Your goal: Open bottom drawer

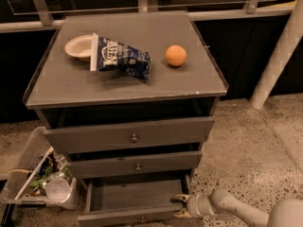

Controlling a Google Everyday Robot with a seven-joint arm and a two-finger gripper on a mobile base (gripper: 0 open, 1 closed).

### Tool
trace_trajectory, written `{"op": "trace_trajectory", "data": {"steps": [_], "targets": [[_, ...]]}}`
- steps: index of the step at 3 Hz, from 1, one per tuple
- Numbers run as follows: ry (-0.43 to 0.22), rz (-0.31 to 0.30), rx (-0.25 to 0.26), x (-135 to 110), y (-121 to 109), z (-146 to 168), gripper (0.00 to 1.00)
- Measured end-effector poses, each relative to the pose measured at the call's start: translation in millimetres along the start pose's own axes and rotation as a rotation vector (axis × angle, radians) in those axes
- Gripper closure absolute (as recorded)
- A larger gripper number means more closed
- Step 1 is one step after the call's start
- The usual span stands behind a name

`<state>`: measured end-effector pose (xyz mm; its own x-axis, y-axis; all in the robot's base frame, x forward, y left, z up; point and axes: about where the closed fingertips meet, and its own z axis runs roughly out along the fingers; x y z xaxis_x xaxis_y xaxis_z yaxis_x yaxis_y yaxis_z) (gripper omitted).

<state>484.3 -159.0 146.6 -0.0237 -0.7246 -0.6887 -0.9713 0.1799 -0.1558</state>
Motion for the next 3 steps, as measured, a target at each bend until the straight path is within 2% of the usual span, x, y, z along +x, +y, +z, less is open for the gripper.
{"op": "trace_trajectory", "data": {"steps": [1, 2, 3], "targets": [[0.000, 0.000, 0.000, -3, -1, -3, 0.84], [0.005, 0.004, 0.003, 3, 12, -9, 1.00], [0.005, 0.004, 0.003, 3, 12, -9, 0.82]]}}
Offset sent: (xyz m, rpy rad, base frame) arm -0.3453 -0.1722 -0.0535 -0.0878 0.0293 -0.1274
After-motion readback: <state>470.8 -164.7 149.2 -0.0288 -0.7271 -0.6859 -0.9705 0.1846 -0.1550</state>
